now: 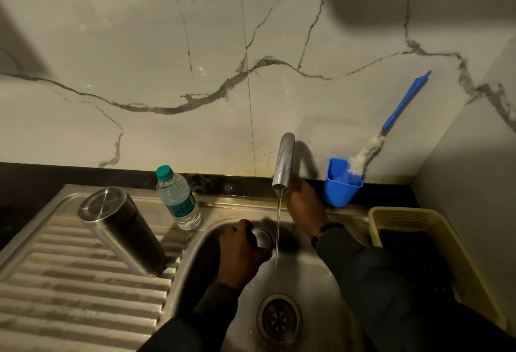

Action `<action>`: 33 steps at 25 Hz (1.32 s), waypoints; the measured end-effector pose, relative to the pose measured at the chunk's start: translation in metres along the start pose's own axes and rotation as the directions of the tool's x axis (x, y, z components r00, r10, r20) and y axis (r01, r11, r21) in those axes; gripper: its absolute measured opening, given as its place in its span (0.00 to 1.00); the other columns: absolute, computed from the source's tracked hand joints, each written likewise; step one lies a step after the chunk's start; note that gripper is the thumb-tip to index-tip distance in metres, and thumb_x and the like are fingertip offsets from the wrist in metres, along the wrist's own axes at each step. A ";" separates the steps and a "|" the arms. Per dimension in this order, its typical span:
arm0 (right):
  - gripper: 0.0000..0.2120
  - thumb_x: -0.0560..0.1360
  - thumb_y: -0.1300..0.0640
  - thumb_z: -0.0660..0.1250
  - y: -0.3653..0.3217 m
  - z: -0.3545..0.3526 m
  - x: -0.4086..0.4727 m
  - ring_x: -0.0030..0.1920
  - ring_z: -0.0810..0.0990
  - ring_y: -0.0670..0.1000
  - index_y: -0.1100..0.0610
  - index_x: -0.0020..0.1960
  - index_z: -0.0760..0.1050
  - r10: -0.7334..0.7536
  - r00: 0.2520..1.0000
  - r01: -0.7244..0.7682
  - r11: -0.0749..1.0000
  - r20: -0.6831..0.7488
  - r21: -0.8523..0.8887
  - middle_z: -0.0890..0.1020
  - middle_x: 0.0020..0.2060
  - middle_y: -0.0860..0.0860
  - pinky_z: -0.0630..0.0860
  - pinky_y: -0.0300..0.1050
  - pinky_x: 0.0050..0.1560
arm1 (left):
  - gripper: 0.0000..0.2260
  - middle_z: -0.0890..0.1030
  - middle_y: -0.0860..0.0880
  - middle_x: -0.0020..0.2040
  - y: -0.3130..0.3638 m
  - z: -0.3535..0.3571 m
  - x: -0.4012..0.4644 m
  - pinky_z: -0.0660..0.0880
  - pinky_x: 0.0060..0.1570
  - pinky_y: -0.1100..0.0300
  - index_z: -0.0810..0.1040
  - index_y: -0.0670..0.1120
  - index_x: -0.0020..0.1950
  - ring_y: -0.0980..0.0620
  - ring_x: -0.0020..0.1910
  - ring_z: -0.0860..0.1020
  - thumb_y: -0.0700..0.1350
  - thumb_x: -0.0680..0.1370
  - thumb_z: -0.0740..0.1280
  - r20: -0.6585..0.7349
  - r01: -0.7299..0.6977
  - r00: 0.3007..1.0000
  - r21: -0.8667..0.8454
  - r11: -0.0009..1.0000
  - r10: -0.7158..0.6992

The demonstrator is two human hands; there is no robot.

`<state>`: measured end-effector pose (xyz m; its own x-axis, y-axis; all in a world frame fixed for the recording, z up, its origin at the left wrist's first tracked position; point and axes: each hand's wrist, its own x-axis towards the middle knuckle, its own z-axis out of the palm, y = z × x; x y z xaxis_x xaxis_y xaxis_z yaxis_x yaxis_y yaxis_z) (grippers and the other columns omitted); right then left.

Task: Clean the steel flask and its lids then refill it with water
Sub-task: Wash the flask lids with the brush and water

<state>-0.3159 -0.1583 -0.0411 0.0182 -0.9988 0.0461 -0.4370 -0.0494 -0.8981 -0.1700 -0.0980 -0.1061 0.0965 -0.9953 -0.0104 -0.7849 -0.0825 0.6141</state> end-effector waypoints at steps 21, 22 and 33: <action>0.10 0.80 0.56 0.61 0.021 0.000 -0.034 0.56 0.77 0.48 0.53 0.60 0.76 0.051 0.995 -0.050 0.999 0.088 -0.019 0.78 0.55 0.50 0.75 0.37 0.53 | 0.27 0.76 0.44 0.54 0.016 -0.006 -0.002 0.64 0.44 0.66 0.74 0.43 0.64 0.48 0.52 0.74 0.48 0.68 0.78 -0.084 -0.109 0.992 -0.138 0.984 0.098; 0.12 0.80 0.54 0.61 0.016 -0.001 -0.042 0.58 0.77 0.49 0.52 0.62 0.74 0.091 0.980 -0.102 0.993 0.178 0.054 0.77 0.56 0.49 0.76 0.43 0.57 | 0.25 0.76 0.45 0.52 0.016 -0.005 -0.005 0.63 0.42 0.65 0.74 0.42 0.61 0.48 0.50 0.74 0.48 0.68 0.78 -0.102 -0.140 0.987 -0.138 0.980 0.127; 0.24 0.73 0.52 0.72 -0.044 -0.046 -0.093 0.49 0.81 0.46 0.52 0.63 0.65 0.059 0.962 -0.134 0.953 0.267 0.272 0.79 0.55 0.52 0.77 0.36 0.41 | 0.27 0.76 0.51 0.61 0.056 -0.055 -0.042 0.70 0.60 0.68 0.76 0.47 0.65 0.54 0.60 0.74 0.48 0.69 0.79 -0.218 -0.555 0.828 -0.197 0.808 0.516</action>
<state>-0.3393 -0.0626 0.0146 0.2321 -0.9646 -0.1253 -0.1740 0.0856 -0.9810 -0.1844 -0.0579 -0.0284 -0.1915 -0.8559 0.4804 -0.5673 0.4959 0.6575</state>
